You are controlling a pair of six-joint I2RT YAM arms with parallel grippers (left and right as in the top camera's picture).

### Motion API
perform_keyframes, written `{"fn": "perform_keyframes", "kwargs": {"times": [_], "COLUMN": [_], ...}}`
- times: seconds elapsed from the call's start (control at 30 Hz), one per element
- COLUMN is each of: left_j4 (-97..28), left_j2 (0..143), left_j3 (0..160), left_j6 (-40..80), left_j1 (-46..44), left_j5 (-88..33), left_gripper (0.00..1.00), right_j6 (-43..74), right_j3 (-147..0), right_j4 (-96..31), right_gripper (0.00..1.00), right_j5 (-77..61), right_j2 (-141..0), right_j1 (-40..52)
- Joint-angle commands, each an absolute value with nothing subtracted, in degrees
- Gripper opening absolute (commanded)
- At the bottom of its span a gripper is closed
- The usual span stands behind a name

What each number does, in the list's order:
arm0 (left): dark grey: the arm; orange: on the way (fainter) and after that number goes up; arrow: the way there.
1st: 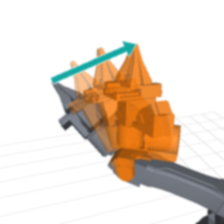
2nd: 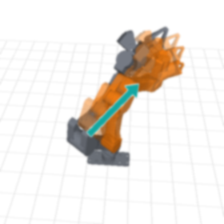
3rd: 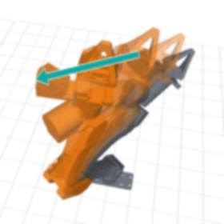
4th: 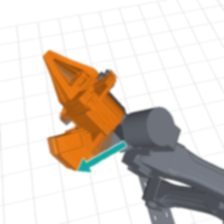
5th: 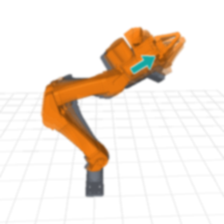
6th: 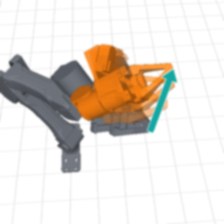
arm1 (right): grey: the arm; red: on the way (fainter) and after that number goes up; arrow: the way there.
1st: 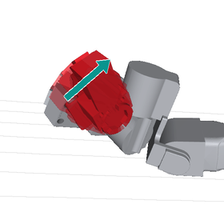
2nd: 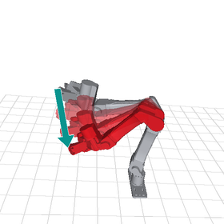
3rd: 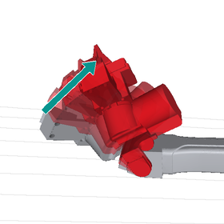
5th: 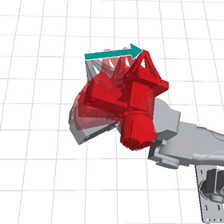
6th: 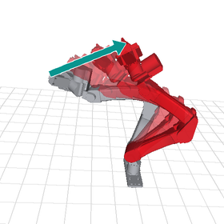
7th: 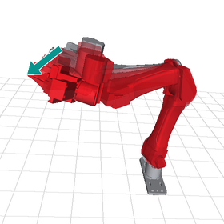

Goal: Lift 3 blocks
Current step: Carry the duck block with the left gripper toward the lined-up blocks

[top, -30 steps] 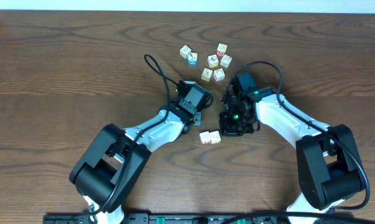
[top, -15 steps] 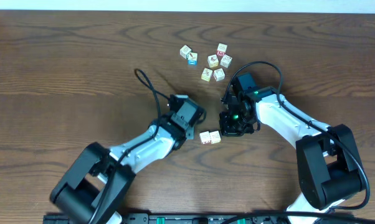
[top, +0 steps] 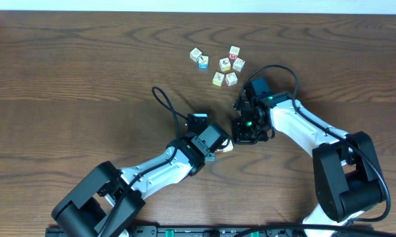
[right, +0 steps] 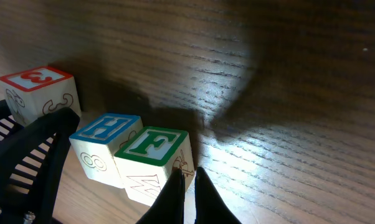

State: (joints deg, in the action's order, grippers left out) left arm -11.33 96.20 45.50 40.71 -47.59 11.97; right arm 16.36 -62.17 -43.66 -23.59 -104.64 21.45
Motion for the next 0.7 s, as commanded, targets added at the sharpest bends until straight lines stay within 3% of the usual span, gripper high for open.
{"fn": "perform_keyframes", "kwargs": {"times": [0.0,0.67], "left_j4": [-11.70,-13.69], "left_j2": [96.05,96.05], "left_j3": [44.34,44.36], "left_j6": [45.47,47.44], "left_j1": [-47.97,-47.99], "left_j5": [10.90,6.63], "left_gripper": [0.07,0.07], "right_j6": [17.12,17.10], "right_j3": [-62.02,-62.02], "right_j4": [-43.75,-43.75], "right_gripper": [0.06,0.06], "right_j5": [-23.83,-22.92], "right_j2": [-104.90,-104.90], "right_j1": [22.17,22.17]}}
